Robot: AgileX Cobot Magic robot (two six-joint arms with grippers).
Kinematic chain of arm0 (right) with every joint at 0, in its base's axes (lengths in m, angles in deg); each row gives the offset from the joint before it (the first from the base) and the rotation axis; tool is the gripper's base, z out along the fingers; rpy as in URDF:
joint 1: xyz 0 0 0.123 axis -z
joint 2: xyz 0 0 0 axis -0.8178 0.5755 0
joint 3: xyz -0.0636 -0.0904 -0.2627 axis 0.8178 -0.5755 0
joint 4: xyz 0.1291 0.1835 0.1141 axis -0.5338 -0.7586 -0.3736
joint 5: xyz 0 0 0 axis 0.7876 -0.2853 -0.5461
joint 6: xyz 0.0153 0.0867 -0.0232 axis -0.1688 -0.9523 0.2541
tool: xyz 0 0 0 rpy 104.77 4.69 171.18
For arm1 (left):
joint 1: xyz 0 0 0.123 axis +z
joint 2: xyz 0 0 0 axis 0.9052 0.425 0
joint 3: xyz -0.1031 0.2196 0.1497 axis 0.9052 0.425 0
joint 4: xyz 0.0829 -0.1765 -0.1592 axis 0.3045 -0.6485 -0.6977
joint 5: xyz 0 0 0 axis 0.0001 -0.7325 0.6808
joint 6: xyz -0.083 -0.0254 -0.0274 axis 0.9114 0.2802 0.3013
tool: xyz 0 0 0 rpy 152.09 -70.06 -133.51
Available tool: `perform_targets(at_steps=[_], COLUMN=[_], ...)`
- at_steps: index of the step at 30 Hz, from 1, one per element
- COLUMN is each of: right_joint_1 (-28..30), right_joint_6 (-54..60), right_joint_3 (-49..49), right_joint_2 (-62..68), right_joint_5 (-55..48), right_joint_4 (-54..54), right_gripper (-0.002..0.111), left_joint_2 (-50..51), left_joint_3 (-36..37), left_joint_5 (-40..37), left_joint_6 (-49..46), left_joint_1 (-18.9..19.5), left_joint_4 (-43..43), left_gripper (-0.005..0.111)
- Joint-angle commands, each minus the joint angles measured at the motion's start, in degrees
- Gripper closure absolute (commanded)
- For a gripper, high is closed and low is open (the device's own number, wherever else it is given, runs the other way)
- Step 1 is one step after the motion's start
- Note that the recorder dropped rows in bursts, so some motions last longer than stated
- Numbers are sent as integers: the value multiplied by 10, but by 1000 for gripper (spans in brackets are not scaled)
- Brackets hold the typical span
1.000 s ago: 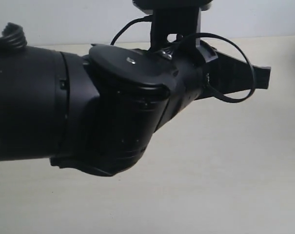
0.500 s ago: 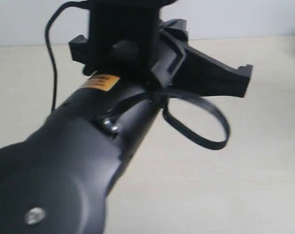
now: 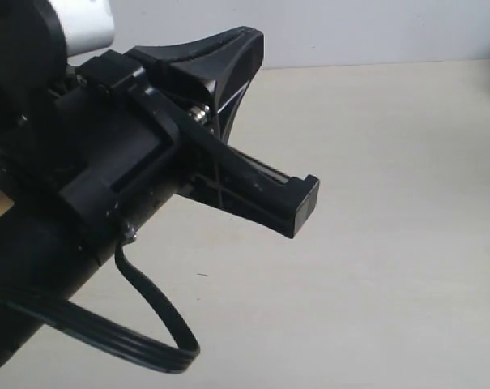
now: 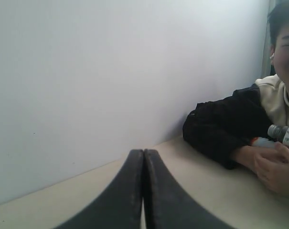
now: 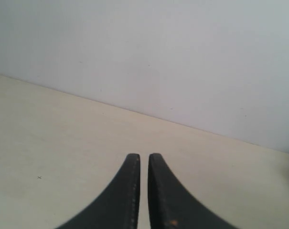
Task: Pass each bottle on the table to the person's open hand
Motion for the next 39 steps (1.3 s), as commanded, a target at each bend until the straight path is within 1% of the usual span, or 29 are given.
perform_targets(at_steps=[1, 7, 13, 18, 20, 21, 22, 23, 24, 25, 26, 27, 28, 29, 30, 31, 32, 35, 39], right_joint_1=[2, 2, 2, 2, 2, 2, 2, 2, 2, 2, 2, 2, 2, 2, 2, 2, 2, 2, 2], right_joint_6=[-3, -3, -3, -3, -3, -3, -3, 0, 0, 0, 0, 0, 0, 0, 0, 0, 0, 0, 0], right_joint_3=[4, 4, 4, 4, 4, 4, 4, 4, 4, 4, 4, 4, 4, 4, 4, 4, 4, 4, 4], right_joint_2=[-3, -3, -3, -3, -3, -3, -3, -3, -3, -3, -3, -3, -3, -3, -3, -3, -3, -3, -3], right_joint_5=[6, 6, 6, 6, 6, 6, 6, 9, 8, 7, 7, 7, 7, 7, 7, 7, 7, 7, 7], right_joint_4=[1, 1, 1, 1, 1, 1, 1, 1, 1, 1, 1, 1, 1, 1, 2, 2, 2, 2, 2], right_gripper=[100, 100, 100, 100, 100, 100, 100, 100, 100, 100, 100, 100, 100, 100, 100, 100, 100, 100, 100], left_joint_2=[-5, -8, -10, -16, -40, -61, -75, -100, -132, -149, -184, -209, -246, -277, -329, -359, -419, -518, -624], left_joint_3=[5, 5, 5, 5, 5, 5, 5, 6, 11, 14, 27, 35, 54, 69, 92, 110, 135, 184, 221], left_joint_5=[-18, -31, -64, -85, -154, -239, -291, -388, -452, -475, -498, -507, -517, -533, -558, -572, -596, -606, -606], left_joint_6=[-8, -57, -64, -57, -52, -37, -35, -34, -34, -34, -34, -34, -33, -31, -31, -31, -31, -30, -30], left_joint_1=[-2, -2, -2, 1, 39, 81, 108, 160, 217, 245, 292, 322, 361, 389, 428, 450, 489, 549, 609], left_joint_4=[-38, -123, -94, -93, -94, -94, -94, -90, -86, -86, -86, -86, -86, -86, -86, -86, -86, -86, -86], left_gripper=[106, 106, 106, 106, 106, 106, 106, 106, 106, 106, 106, 106, 106, 106, 106, 106, 106, 106, 106])
